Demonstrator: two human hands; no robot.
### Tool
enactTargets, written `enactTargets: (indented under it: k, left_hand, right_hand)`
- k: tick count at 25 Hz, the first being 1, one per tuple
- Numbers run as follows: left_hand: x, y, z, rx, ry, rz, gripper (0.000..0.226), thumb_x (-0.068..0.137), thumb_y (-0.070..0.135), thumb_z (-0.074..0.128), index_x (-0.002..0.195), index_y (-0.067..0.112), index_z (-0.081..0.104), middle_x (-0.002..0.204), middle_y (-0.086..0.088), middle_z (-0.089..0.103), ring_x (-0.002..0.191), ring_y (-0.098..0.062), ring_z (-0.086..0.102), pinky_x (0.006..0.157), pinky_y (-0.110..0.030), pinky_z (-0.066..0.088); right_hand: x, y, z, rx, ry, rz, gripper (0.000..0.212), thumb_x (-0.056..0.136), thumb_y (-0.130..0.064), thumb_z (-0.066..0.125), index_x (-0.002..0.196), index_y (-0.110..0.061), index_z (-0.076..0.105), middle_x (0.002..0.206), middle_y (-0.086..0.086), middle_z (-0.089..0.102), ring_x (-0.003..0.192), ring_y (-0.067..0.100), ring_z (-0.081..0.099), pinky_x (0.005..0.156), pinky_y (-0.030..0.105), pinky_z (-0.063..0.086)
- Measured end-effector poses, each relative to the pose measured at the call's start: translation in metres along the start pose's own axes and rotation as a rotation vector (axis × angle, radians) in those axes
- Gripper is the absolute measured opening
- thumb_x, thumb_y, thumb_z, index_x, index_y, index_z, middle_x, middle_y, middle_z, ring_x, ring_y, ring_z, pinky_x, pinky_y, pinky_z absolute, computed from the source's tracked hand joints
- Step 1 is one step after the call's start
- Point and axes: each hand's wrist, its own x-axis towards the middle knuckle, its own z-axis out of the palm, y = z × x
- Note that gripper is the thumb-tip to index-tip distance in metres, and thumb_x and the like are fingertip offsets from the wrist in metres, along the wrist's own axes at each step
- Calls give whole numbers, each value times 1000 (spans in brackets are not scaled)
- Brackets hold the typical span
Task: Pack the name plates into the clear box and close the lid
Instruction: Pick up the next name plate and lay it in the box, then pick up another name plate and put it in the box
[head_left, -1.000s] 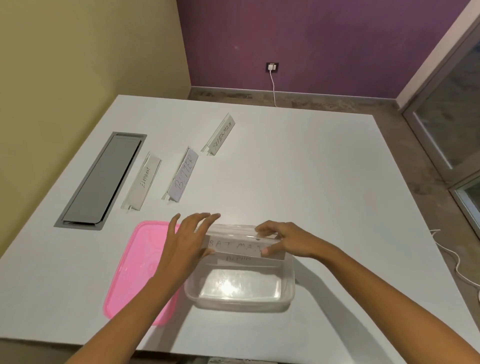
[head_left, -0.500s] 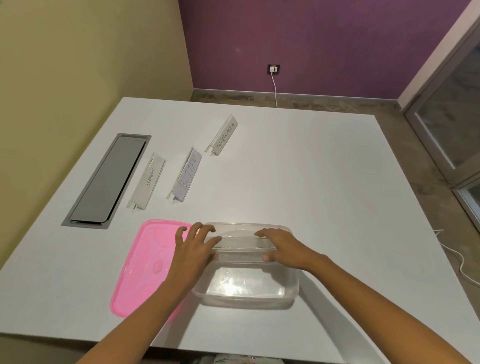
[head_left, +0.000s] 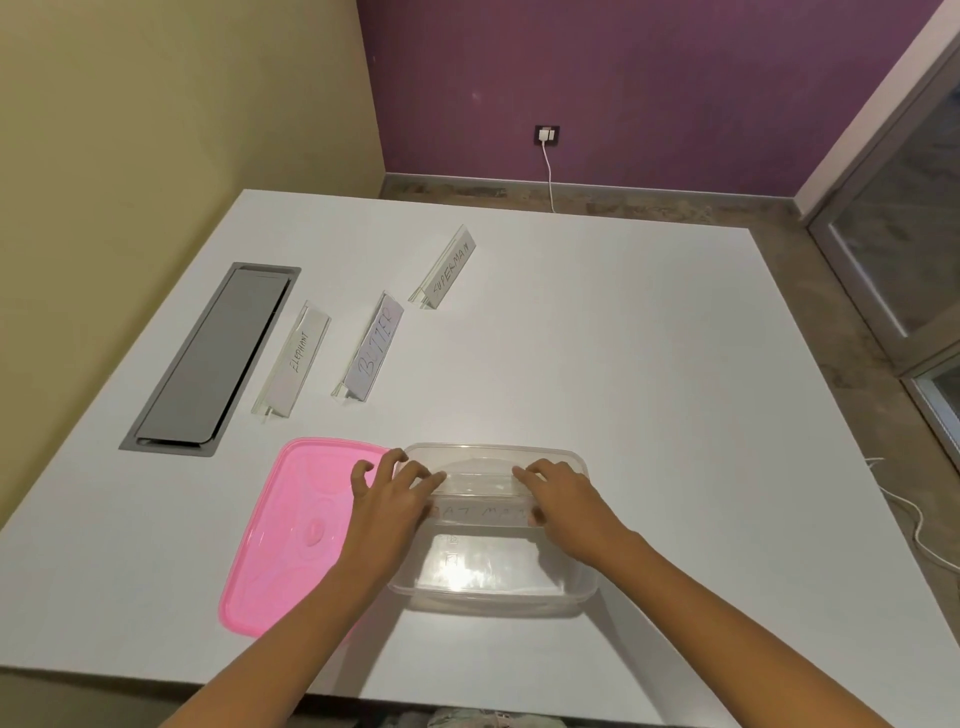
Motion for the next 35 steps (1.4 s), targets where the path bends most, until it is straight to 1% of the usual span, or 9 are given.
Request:
enactTargets:
  k: [3,5,7,9,12,17,24,29,35]
  left_hand:
    - [1,-2,-3,-25,34,17,43,61,18,86,101,24,72,93,3,73,100,-30,63,81,-53,42]
    - [4,-7,-8,-78,111,-6,29,78,35,67,106,27,69,100,6,71,105,-28,60,87,-48,32]
    - [9,-15,-13,-161,181,-106,32,89,43,44,109,31,66,106,8,66,110,-23,53,88,-38,22]
    - [18,-32,-16,-246,251,-222,25,94,37,45,109,30,63,110,6,62,110,-19,48,83,-32,19]
    - [38,-69,-17,-192,270,-356,23,93,30,53,113,22,61,115,-4,60,109,-26,48,83,-38,26]
    - [77,-134,-17,-82,181,-643,41,89,21,60,125,3,50,128,-25,50,115,-42,45,92,-52,35]
    - [113,-176,-9,-178,61,-902,55,87,23,65,122,-11,40,124,-33,45,115,-47,47,94,-55,43]
    - [124,-197,2,-297,-52,-912,60,83,25,69,121,-12,40,122,-34,48,113,-50,50,92,-58,44]
    - [127,-197,6,-351,5,-987,47,82,12,68,118,-8,45,120,-32,50,109,-48,53,89,-56,47]
  right_hand:
    - [-3,-6,2,-71,50,29,59,89,-5,47,144,-16,29,143,9,40,123,31,42,91,40,43]
    - [-5,-8,1,-90,93,34,57,91,-9,49,144,-17,29,143,9,40,121,31,45,91,40,44]
    - [-7,-9,-5,-59,209,15,52,90,-19,57,139,-17,38,137,7,48,113,29,52,89,38,45]
    - [-6,-11,-13,-3,375,6,43,88,-25,64,128,-17,52,122,5,59,99,27,59,82,37,49]
    - [2,-11,-20,47,511,51,36,85,-14,67,120,-15,58,114,6,63,95,27,59,80,37,50]
    - [24,-8,-16,68,393,117,30,95,-14,50,124,-18,58,122,2,61,105,25,56,92,34,42]
    - [37,-2,-13,47,359,114,33,92,-4,51,114,-22,68,103,3,70,87,28,59,74,33,41]
    - [40,-1,-11,31,366,114,39,85,5,56,108,-23,70,96,2,71,80,28,60,69,32,40]
    - [39,0,-9,80,401,98,36,84,3,62,108,-22,71,91,1,72,74,27,62,66,31,41]
